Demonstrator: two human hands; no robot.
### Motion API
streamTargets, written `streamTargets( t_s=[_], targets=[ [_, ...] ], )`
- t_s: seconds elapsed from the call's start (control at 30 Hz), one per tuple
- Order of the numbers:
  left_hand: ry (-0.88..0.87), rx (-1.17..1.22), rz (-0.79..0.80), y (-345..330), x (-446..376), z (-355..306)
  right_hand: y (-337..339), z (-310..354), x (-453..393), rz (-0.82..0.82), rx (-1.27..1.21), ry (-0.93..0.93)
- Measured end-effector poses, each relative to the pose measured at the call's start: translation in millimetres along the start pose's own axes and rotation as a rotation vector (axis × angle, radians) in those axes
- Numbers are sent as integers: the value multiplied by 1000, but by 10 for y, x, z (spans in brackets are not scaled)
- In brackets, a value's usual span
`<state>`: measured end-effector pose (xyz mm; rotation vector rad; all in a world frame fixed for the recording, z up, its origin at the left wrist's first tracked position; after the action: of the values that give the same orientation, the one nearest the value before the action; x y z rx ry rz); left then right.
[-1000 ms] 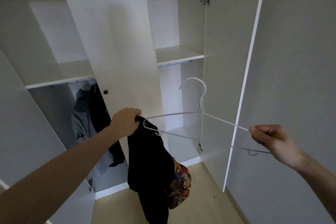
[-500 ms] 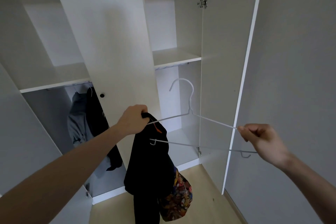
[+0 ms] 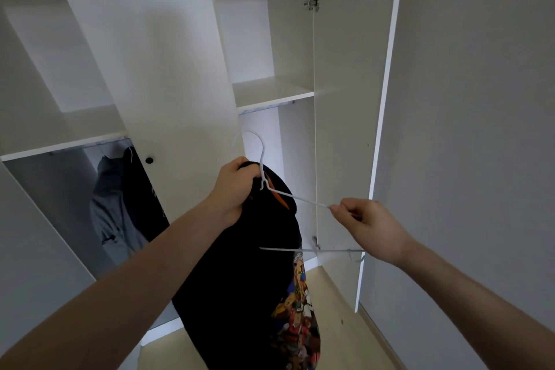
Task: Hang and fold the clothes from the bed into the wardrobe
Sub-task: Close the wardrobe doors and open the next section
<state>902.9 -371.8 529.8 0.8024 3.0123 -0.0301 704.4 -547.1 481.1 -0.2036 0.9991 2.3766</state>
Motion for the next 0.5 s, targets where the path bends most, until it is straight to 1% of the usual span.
streamTargets(
  t_s=[0.03,0.07,0.1,0.2,0.27,0.3,0.37,0.43,0.5],
  targets=[
    [5,24,24,-36,50,-12,24,-29,15,-46,-60,-25],
    [-10,-1,53,-76,102,-31,53,-68,44,-102,-122,-49],
    [-52,-75,88,-119,150,-62,73,-119,85,-158,-187,-73],
    [-196,-365,261,-256,301,-200,73,-295,224,-272,-361,-142],
    [-249,-566,388,-281,396,-276,59,-377,296,-325,-427,-161],
    [-309,-696,427,-269,427,-312,54,-397,323,-346,-452,-156],
    [-468,-904,470,-237,493,-391,41,-407,366,-376,-490,-150],
    [-563,-940,493,-175,532,-448,29,-424,402,-401,-526,-160],
    [-678,-1039,391,-39,461,-488,41,-410,426,-422,-562,-156]
  ],
)
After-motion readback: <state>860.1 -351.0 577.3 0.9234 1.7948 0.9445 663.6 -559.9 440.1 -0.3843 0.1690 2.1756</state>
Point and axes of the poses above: each hand's wrist, its own x-axis away from the middle knuckle, its own y-axis out of the back of the hand, z = x × y, the point moved 6 cm from there along -x, towards the middle knuckle, and after that the axes turned 2 degrees about -z, right-handed, at the moved point
